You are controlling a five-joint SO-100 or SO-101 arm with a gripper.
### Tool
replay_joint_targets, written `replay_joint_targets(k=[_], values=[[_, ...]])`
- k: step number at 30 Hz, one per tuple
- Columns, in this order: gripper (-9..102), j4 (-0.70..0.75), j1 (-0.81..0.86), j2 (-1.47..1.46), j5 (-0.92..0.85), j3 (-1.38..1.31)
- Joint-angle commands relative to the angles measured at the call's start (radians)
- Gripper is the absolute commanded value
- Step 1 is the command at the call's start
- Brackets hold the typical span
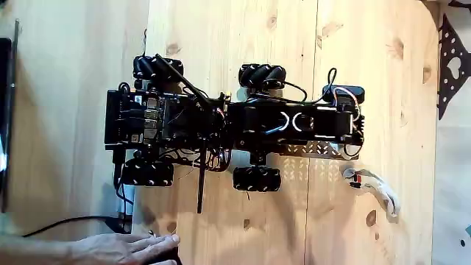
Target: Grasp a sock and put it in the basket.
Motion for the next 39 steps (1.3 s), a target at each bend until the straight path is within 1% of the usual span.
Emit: replay_joint_targets(k=[1, 2, 3, 7, 12, 13, 14, 17, 18, 22, 23, 24, 26, 28, 30, 33, 39], values=[[8, -0.012, 0.018, 0.012, -0.028, 0.005], [20, -0.011, 0.028, 0.011, -0.031, 0.005], [28, -0.011, 0.04, 0.009, -0.029, 0.005], [34, -0.012, 0.069, -0.003, -0.04, 0.002], [34, -0.02, 0.078, -0.017, -0.066, 0.002], [31, -0.02, 0.078, -0.02, -0.071, 0.002], [22, -0.02, 0.075, -0.023, -0.089, 0.0], [23, -0.018, 0.08, -0.02, -0.109, -0.005], [26, -0.023, 0.08, -0.017, -0.11, -0.005], [25, 0.002, 0.043, 0.017, -0.114, -0.011], [21, 0.009, 0.025, 0.037, -0.114, -0.011], [19, 0.018, 0.009, 0.054, -0.114, -0.011], [8, 0.034, -0.008, 0.066, -0.12, -0.018], [5, 0.038, -0.005, 0.066, -0.123, -0.023], [5, 0.032, 0.006, 0.044, -0.133, -0.023], [0, 0.021, 0.012, 0.014, -0.15, -0.023], [0, 0.054, -0.006, 0.075, -0.153, -0.041]])
